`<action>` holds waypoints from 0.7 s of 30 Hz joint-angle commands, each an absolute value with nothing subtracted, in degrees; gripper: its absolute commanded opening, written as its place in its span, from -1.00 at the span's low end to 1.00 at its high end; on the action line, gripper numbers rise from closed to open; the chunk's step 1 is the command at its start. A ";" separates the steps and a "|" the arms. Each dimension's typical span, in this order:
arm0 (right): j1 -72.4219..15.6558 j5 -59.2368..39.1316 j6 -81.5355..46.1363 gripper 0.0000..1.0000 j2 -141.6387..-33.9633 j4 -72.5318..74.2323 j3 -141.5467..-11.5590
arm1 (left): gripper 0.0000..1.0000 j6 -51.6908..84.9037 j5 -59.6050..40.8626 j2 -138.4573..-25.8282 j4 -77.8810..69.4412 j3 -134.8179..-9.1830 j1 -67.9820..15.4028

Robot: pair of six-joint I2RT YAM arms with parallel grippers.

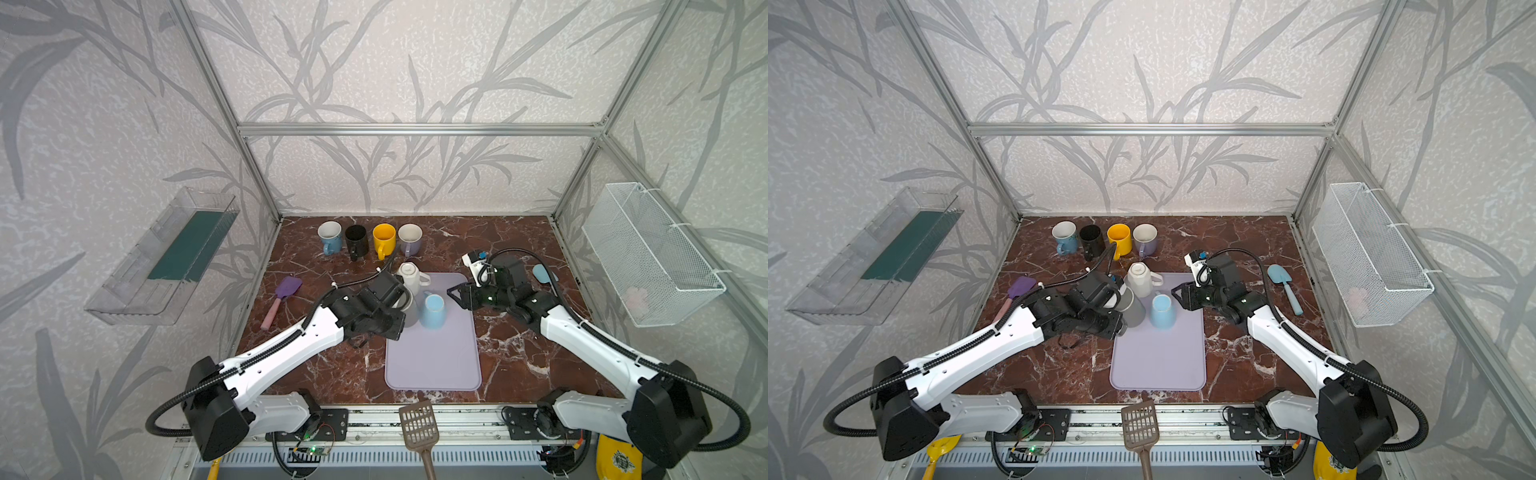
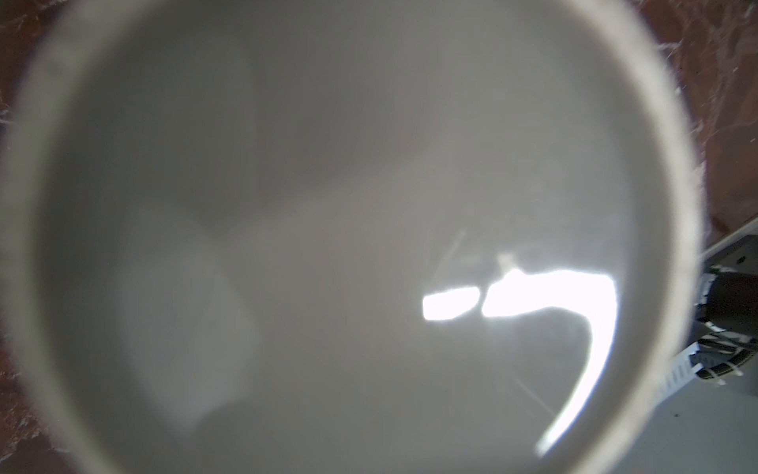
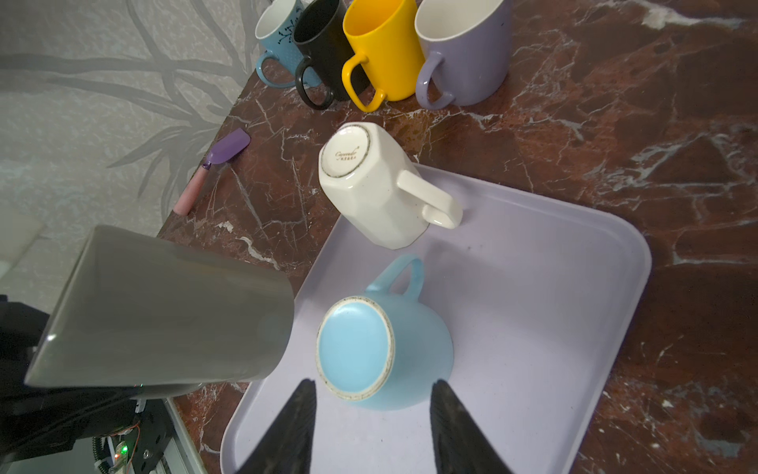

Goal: Turn the mug right side up
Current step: 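Lift the grey mug off the tray toward the right gripper with the left gripper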

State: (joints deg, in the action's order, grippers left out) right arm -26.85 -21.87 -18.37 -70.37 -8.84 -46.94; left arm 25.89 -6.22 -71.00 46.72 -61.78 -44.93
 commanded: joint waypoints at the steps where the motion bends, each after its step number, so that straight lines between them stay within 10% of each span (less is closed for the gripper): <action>1: -26.29 -21.38 -17.58 -0.07 -68.82 -9.04 -46.01 | -1.00 24.68 -10.85 -67.23 40.13 -63.97 -42.49; 21: -25.17 -28.52 -24.75 -0.06 -67.87 0.93 -44.17 | -1.00 26.19 -31.45 -71.56 12.16 -63.92 -27.84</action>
State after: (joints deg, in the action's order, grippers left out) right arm -25.47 -25.39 -21.87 -69.25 -4.01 -45.15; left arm 24.71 -24.71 -71.50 26.89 -62.57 -29.10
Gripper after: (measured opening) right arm 0.468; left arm 0.148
